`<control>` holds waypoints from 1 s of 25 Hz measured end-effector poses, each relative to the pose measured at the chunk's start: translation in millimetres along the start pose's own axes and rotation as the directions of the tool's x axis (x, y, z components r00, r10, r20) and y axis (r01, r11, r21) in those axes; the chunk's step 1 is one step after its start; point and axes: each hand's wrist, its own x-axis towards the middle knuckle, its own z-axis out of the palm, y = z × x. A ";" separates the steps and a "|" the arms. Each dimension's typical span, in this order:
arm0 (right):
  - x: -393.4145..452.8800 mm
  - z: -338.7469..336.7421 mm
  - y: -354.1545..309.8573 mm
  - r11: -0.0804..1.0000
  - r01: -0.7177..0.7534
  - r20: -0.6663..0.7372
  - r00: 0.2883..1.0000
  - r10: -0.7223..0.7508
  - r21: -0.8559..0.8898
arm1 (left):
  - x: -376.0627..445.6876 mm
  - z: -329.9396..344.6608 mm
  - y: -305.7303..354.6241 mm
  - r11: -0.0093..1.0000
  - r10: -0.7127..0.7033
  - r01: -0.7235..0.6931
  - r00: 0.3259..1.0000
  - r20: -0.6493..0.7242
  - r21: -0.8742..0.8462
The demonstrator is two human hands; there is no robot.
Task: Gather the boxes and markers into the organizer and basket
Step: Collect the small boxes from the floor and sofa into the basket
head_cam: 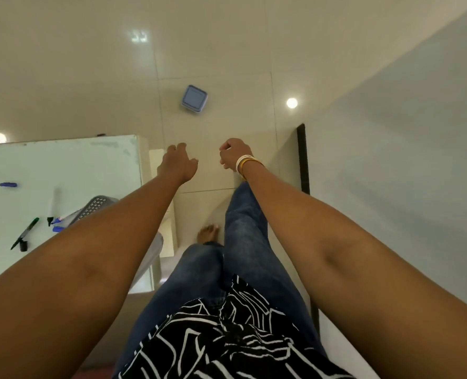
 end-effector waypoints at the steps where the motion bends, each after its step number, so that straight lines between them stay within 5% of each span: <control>1: 19.0 -6.7 -6.8 0.999 0.007 0.025 1.000 -0.006 -0.034 | 14.0 -4.3 8.8 0.999 -0.036 0.036 0.999 -0.001 -0.032; 9: 181.7 -40.5 -42.2 0.975 -0.021 0.130 0.990 0.051 -0.222 | 155.1 -9.6 84.1 0.957 -0.110 0.106 0.994 -0.002 -0.272; 17: 431.8 30.1 -27.9 0.955 -0.071 0.142 0.983 0.116 -0.289 | 392.4 57.9 43.1 0.896 -0.230 0.237 0.971 0.064 -0.377; 19: 489.8 49.9 -26.8 0.960 -0.080 0.120 0.986 0.116 -0.266 | 450.9 78.8 25.1 0.756 -0.328 0.346 0.935 0.137 -0.555; 23: 593.9 90.7 -30.0 0.983 -0.107 0.077 0.990 0.119 -0.150 | 548.1 111.2 -6.4 0.156 -0.366 0.508 0.827 0.427 -0.847; 25: 622.7 105.1 -26.5 0.985 -0.117 0.061 0.990 0.125 -0.126 | 575.7 121.5 -15.2 0.050 -0.367 0.510 0.809 0.459 -0.859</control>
